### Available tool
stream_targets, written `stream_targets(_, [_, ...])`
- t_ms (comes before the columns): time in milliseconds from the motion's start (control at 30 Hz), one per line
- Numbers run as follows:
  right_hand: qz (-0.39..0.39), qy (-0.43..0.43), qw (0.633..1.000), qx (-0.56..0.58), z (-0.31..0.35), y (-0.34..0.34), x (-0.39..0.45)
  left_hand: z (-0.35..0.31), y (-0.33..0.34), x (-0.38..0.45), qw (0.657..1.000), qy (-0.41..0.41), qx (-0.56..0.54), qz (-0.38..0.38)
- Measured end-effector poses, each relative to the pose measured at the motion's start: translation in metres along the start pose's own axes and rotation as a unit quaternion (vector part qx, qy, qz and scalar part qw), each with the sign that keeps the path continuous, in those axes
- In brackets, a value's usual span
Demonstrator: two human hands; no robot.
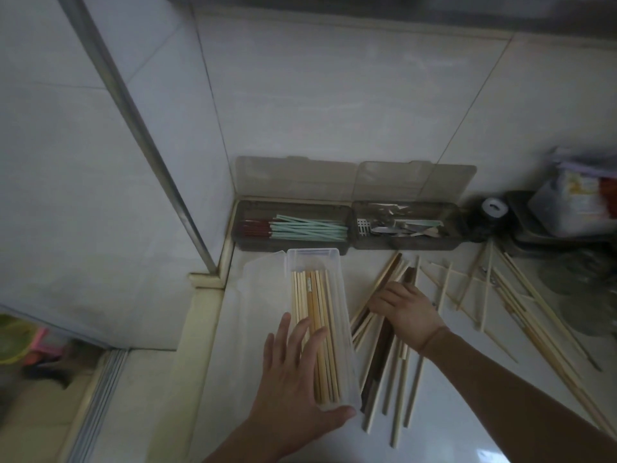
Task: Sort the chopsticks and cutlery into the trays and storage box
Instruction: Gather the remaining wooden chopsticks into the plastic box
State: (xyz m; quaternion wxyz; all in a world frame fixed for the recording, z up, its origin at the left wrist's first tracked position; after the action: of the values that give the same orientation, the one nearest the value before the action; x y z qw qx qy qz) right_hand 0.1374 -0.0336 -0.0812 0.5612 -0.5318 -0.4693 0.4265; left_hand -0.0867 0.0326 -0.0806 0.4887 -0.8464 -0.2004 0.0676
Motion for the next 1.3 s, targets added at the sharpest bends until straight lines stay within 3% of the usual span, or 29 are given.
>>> stream_targets(167, [0.053,-0.011,0.999,0.000,-0.003,0.010,0.001,-0.001,-0.001,0.000,1.000,0.007,-0.005,-0.006])
stream_targets(467, [0.043,-0.050,0.998,-0.022,-0.003,0.023,0.007,0.000,0.000,0.000,1.000,0.003,0.006,0.006])
stream_targets(633, [-0.046,-0.072,0.996,0.005,-0.005,0.002,-0.004,0.000,-0.001,0.000,1.000,0.001,0.007,0.007])
stream_targets(733, [-0.173,-0.040,0.980,0.086,0.000,-0.041,0.000,0.000,0.000,0.000,1.000,0.006,0.008,0.002])
stream_targets(800, [-0.271,0.050,0.942,0.190,-0.002,-0.079,0.005,0.001,0.000,0.000,1.000,0.011,0.015,-0.001])
stream_targets(900, [-0.397,0.148,0.846,0.325,0.000,-0.129,0.005,0.000,0.002,0.000,0.999,0.018,0.032,0.002])
stream_targets(967, [-0.442,0.155,0.765,0.441,0.009,-0.149,0.006,0.001,0.003,0.000,0.999,0.024,0.043,0.002])
stream_targets(1033, [-0.427,0.184,0.722,0.512,0.021,-0.152,0.012,0.000,0.003,0.000,0.998,0.032,0.056,0.002])
stream_targets(1100, [-0.340,0.214,0.748,0.528,0.035,-0.142,0.025,0.001,0.005,0.000,0.997,0.036,0.067,0.000])
stream_targets(1200, [-0.113,0.231,0.886,0.385,0.057,-0.103,0.040,0.002,0.006,0.000,0.997,0.026,0.073,0.006])
stream_targets(1233, [-0.075,0.214,0.921,0.316,0.065,-0.092,0.040,0.002,0.006,0.000,0.997,0.024,0.074,0.010])
stream_targets(1300, [-0.071,0.170,0.961,0.208,0.077,-0.075,0.037,0.002,0.006,0.001,0.997,0.020,0.075,0.014])
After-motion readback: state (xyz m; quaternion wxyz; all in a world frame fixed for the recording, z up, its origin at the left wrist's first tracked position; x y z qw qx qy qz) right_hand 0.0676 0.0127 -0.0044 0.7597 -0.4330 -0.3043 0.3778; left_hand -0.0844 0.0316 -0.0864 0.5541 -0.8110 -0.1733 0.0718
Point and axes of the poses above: each hand's wrist, its own x-axis towards the middle knuckle, its own y-axis out of the palm, z = x × y, the point moved 6 cm from there along x, towards the middle knuckle, and after that the axes turned 5 degrees about y, right-handed, at the moved point
